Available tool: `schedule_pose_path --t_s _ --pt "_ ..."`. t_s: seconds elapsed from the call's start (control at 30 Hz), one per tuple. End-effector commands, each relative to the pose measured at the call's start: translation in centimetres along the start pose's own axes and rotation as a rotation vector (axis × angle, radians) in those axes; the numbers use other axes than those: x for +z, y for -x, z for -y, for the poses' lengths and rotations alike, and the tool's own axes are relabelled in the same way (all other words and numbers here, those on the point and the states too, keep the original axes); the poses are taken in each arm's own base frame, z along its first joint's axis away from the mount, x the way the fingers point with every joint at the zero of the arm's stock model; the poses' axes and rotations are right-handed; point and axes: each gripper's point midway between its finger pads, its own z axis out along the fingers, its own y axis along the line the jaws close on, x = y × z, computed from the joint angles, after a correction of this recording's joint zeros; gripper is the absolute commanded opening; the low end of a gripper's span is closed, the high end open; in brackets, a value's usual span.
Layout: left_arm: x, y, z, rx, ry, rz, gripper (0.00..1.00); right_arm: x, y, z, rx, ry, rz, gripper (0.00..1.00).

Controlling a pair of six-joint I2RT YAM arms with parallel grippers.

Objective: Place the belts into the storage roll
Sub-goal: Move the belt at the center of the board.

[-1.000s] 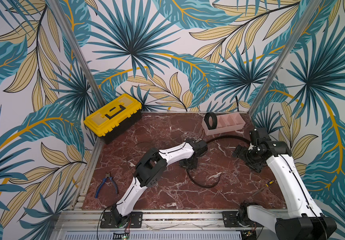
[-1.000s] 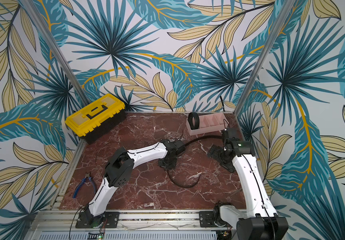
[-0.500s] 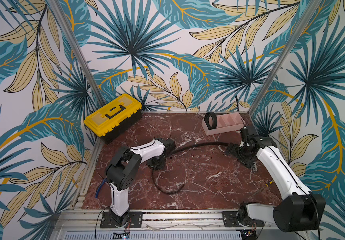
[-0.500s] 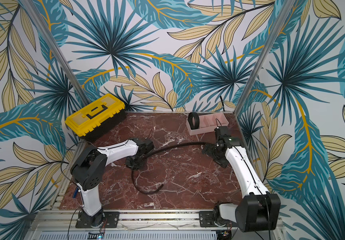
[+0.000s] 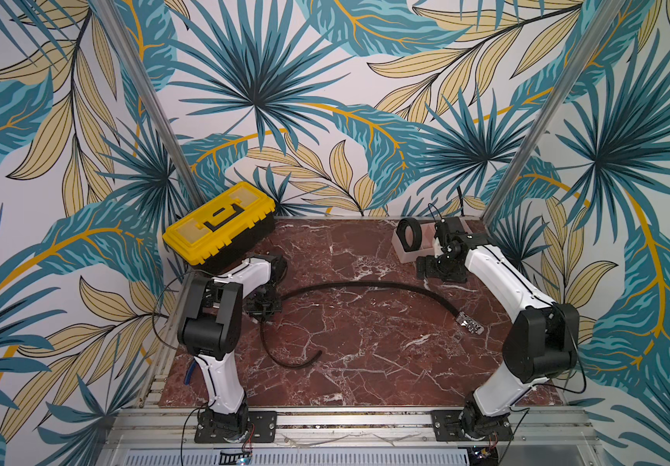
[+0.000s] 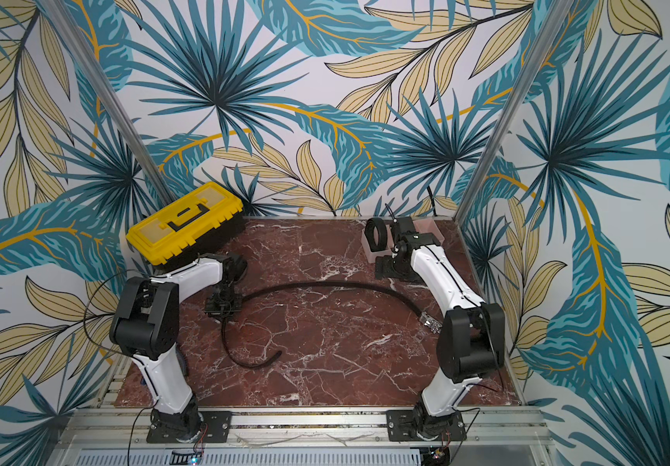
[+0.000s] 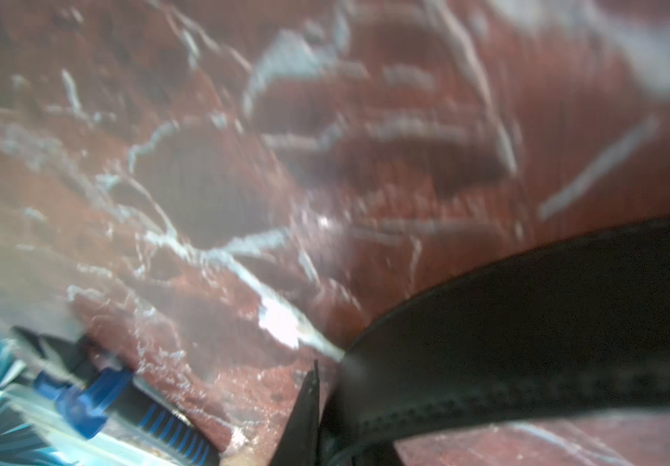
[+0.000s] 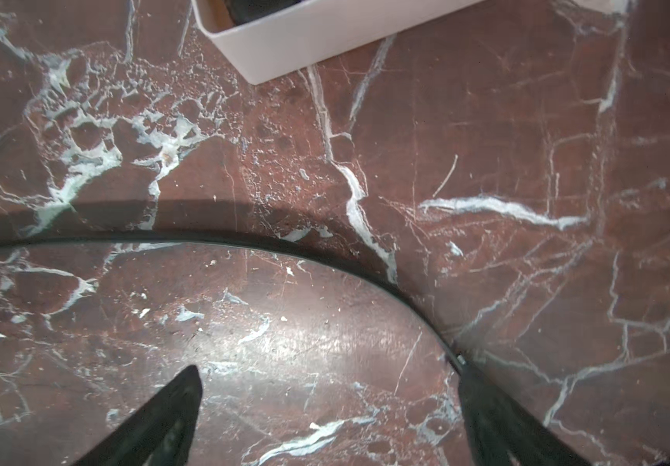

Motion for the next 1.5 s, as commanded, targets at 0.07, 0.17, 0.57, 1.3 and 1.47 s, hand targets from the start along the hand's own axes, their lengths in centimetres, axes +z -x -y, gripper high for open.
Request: schedule_pose_path --t_s 0.07,0.17,0.57,1.3,1.47 --pt "-0.4 3.2 1.8 -0.087 -0.15 0.004 0.13 2.4 -0.2 -0.3 -0.295 0.005 -0.087 0.94" --pt "-1.0 3.9 2.9 -0.094 -0.204 0.002 0.2 4.1 -0.6 -0.3 -0.337 0.014 -0.109 0.94" --pt "-8.5 1.5 4.1 0.015 -0.379 0.174 0.97 10.3 -3.2 -1.1 -0.24 0.059 -0.257 0.53" --pt "-10.5 -9.8 14.5 0.88 -0.476 0.348 0.9 7.9 -10.3 -3.6 0.524 0.146 -0.377 0.2" --pt "-9.0 -13.4 15.9 1.064 -0.447 0.321 0.88 8.0 -10.6 -4.5 0.578 0.182 -0.403 0.19"
